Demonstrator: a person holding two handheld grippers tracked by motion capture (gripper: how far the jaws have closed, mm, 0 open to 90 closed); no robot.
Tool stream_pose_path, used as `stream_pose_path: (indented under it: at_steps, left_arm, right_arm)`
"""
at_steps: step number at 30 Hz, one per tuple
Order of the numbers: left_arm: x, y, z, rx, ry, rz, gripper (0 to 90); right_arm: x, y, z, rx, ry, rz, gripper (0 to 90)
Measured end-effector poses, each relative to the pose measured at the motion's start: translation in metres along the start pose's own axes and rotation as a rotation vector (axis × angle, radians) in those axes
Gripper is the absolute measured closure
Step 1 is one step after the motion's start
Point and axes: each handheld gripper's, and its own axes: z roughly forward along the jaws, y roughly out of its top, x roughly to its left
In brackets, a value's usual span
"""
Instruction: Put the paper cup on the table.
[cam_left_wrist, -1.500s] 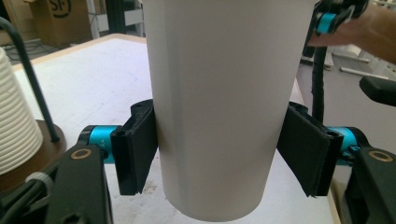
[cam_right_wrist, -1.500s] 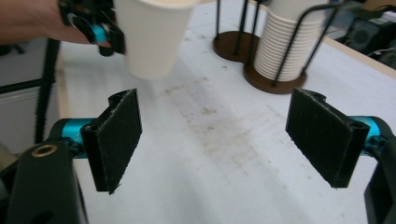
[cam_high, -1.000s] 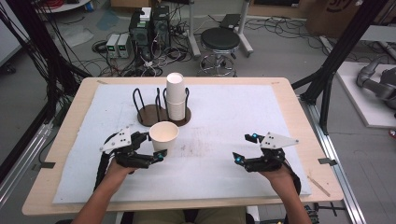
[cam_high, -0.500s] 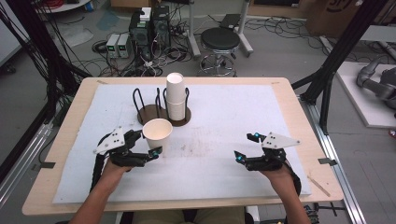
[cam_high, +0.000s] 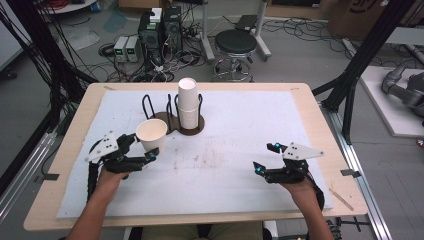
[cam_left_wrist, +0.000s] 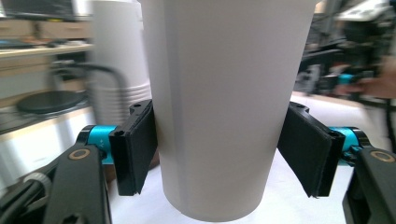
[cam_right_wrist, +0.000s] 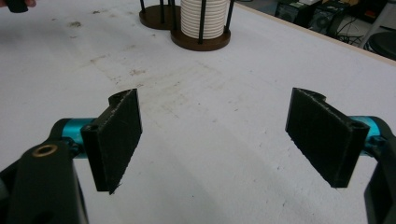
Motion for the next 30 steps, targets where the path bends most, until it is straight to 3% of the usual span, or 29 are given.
stream_pose_path:
  at_steps: [4, 8, 15, 23, 30]
  left_arm:
    - [0.015, -0.001, -0.014, -0.024, 0.061, 0.001, 31.4]
    - [0.027, -0.009, -0.023, -0.003, 0.112, -0.009, 31.7]
    - [0.041, -0.020, -0.029, 0.037, 0.152, -0.053, 31.7]
    - [0.055, -0.033, -0.034, 0.175, 0.253, -0.125, 31.2]
    - [0.052, -0.033, -0.029, 0.292, 0.301, -0.093, 31.2]
  right_arm:
    - [0.001, -0.001, -0.001, 0.004, 0.000, -0.012, 18.9]
    - [0.001, -0.003, -0.003, 0.002, 0.002, -0.008, 19.0]
    - [0.000, -0.002, -0.004, -0.002, 0.005, -0.010, 19.0]
    - [0.001, -0.002, -0.004, 0.000, 0.010, -0.007, 19.1]
    - [0.000, -0.001, -0.004, -0.002, 0.009, -0.009, 19.0]
